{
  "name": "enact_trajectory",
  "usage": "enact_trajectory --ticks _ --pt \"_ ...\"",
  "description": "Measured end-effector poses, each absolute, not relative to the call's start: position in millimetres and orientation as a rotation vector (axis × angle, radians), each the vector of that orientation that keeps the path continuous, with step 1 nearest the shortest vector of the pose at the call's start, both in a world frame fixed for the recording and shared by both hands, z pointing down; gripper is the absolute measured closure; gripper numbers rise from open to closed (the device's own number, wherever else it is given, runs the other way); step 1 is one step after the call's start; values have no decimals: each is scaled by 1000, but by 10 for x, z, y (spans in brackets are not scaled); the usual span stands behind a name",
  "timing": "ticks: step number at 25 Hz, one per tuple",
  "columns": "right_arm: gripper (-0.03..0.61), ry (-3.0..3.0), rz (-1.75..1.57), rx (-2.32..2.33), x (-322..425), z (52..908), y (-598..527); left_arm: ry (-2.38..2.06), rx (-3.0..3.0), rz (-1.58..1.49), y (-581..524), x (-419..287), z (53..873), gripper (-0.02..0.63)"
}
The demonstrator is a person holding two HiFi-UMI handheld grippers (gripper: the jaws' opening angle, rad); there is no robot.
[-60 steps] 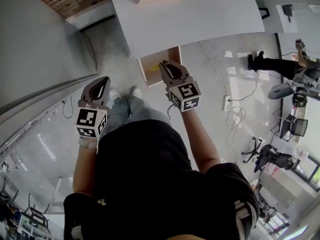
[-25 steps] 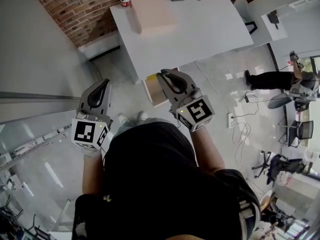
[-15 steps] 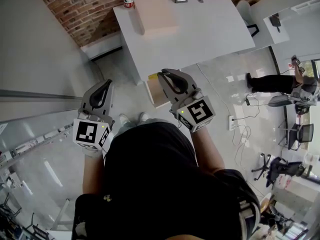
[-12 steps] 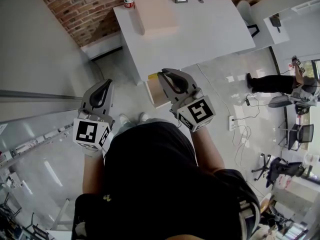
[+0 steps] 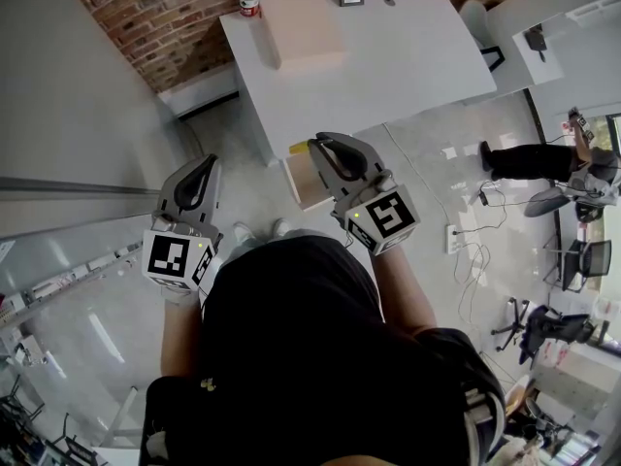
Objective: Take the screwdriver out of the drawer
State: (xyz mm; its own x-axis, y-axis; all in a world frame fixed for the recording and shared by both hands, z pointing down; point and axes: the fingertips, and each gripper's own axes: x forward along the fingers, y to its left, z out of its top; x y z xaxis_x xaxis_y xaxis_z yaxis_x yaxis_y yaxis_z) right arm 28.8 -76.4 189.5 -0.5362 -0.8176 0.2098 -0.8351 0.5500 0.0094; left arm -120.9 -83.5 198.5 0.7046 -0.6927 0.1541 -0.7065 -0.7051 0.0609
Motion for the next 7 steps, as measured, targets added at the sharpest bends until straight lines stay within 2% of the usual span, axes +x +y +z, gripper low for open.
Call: enact_trajectory --ticks 7 --pt "522 -2585 141 1404 324 1944 -728 -1150 2791 190 -788 -1196 2028 609"
